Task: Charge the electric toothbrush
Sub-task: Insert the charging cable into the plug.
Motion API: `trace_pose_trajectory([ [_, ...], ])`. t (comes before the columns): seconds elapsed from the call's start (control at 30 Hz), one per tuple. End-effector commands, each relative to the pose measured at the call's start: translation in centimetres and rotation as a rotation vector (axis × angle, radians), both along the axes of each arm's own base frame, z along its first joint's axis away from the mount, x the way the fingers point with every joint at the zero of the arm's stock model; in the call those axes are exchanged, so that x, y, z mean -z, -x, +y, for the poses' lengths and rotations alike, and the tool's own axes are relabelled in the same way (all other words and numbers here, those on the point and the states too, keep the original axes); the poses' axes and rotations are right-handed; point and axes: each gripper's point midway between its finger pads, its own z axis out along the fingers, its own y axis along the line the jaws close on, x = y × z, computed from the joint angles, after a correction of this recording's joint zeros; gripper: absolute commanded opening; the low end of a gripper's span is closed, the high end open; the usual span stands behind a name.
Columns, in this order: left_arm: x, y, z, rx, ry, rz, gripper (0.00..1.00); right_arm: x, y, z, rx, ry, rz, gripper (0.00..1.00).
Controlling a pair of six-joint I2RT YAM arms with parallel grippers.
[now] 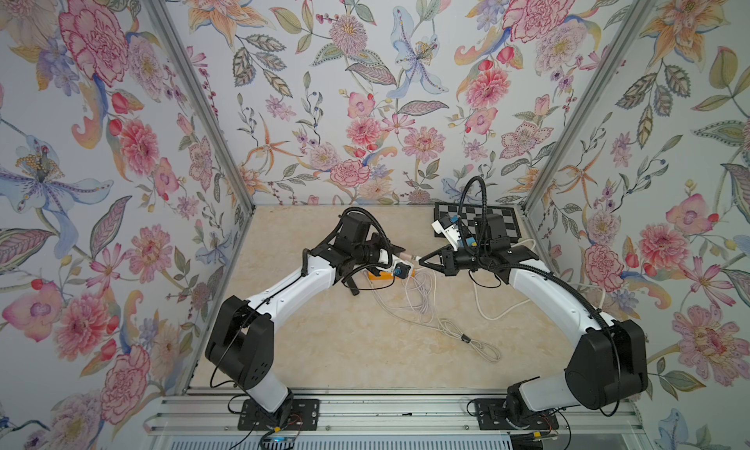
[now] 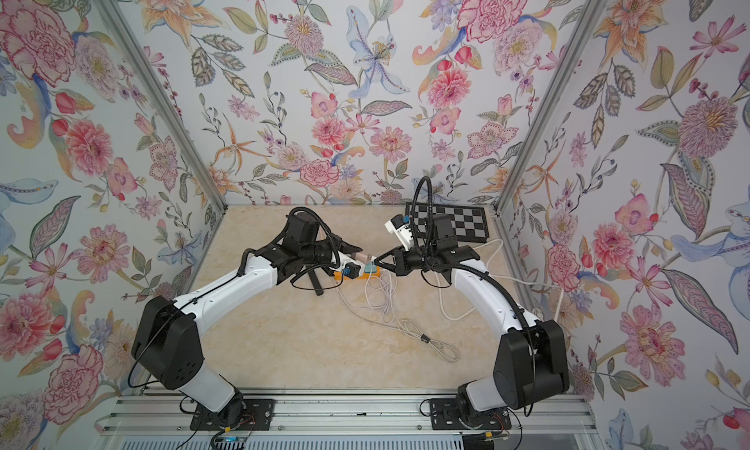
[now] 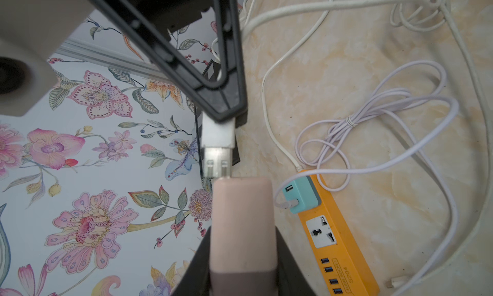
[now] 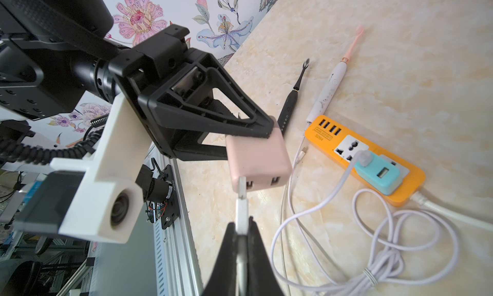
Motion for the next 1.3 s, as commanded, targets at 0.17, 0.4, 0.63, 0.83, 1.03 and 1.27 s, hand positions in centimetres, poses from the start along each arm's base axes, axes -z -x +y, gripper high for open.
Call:
trace_pose_trajectory([
  [0.17,-2.2,0.8,-0.8,0.049,0.057,-0.031,0.02,-0.3,0.8,0.3,-0.048,0.0,-0.038,0.05],
  [0.4,-2.8,1.4,-1.3,0.077,0.073,-0.012,0.0,-0.6,-0.5,-0.1,-0.008,0.033,-0.079,0.05],
  [0.63,-3.1,1.6,-1.6,0.088,0.085,-0.008,0.0,-1.1,0.0,0.7,-0.046,0.019,-0.091,0.05],
  [0.83,-4.1,1.9,-1.8,0.097,0.119,-0.005,0.0,-1.2,0.8,1.1,-0.076,0.01,-0.1,0.05],
  [1.03,-4.9,2.1,-2.0,0.101,0.147,0.008,0.0,-1.5,1.6,1.6,-0.106,-0.001,-0.11,0.05],
  [1.27,-4.4,2.9,-2.0,0.149,0.104,-0.031,0.0,-2.2,0.7,1.0,-0.066,-0.004,-0.101,0.04],
])
